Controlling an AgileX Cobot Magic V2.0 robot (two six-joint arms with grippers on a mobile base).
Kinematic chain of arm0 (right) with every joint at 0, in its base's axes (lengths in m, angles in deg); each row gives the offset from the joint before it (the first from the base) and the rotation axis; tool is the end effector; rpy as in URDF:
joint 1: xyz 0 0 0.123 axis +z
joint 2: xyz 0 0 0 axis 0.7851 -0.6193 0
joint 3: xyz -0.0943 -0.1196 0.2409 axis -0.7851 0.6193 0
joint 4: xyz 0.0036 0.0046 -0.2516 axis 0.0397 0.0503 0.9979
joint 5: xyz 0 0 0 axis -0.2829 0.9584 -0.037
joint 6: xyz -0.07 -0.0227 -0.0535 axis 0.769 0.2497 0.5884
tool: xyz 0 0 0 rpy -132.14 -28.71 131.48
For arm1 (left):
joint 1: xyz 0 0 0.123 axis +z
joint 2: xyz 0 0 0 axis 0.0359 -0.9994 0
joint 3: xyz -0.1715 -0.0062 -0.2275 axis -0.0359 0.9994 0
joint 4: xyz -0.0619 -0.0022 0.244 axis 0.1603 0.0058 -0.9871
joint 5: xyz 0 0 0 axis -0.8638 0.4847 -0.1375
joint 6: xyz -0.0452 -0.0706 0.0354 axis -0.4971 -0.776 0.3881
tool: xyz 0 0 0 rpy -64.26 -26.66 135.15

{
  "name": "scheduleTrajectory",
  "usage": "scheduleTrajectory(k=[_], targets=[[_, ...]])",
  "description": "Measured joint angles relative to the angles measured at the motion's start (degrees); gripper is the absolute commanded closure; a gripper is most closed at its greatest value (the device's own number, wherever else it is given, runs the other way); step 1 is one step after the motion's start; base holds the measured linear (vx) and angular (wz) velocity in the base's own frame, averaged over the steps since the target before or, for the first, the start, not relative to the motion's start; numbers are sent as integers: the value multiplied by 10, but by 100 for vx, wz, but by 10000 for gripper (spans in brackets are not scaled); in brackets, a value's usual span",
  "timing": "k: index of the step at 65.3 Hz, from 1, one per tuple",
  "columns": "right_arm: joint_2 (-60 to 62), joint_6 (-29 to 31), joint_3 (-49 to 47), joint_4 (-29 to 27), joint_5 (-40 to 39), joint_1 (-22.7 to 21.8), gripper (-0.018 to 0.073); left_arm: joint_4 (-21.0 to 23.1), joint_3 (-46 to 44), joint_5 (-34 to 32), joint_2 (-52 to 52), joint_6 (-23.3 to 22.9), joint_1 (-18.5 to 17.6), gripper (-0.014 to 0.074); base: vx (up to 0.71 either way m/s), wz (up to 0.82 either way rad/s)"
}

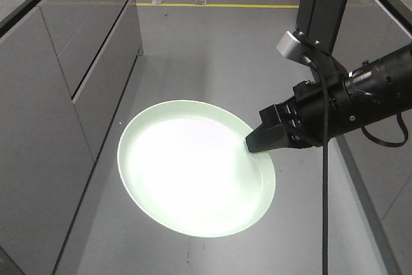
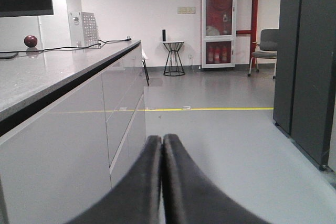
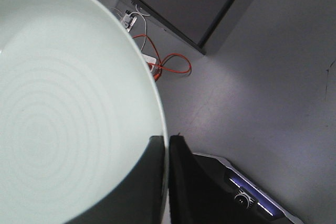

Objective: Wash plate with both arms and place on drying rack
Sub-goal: 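Keep holding the plate while the base drives toward the sink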

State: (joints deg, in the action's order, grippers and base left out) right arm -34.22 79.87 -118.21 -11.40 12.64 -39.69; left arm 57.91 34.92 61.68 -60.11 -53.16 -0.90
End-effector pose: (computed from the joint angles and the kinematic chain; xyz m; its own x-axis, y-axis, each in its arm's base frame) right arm 0.2721 0.1187 0.3255 -0.8473 -0.2298 -0.4788 -0.4951 0.6679 0.5557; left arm 0.0564 0.0011 0.2060 0.0812 0.0050 -0.9967 -0.0203 0.9998 0.0034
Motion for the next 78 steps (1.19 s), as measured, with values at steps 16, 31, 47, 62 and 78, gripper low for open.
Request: scheduleTrajectory(k=[16,31,47,62,78], targets=[[0,0,0,0,0,0,568,0,0,0,0,0,0,603,18,1],[0,0,0,0,0,0,568,0,0,0,0,0,0,603,21,1],[0,0,0,0,0,0,568,0,0,0,0,0,0,603,22,0],[0,0,0,0,0,0,568,0,0,0,0,0,0,603,21,0],[0,0,0,0,0,0,568,0,0,0,0,0,0,603,19,1]])
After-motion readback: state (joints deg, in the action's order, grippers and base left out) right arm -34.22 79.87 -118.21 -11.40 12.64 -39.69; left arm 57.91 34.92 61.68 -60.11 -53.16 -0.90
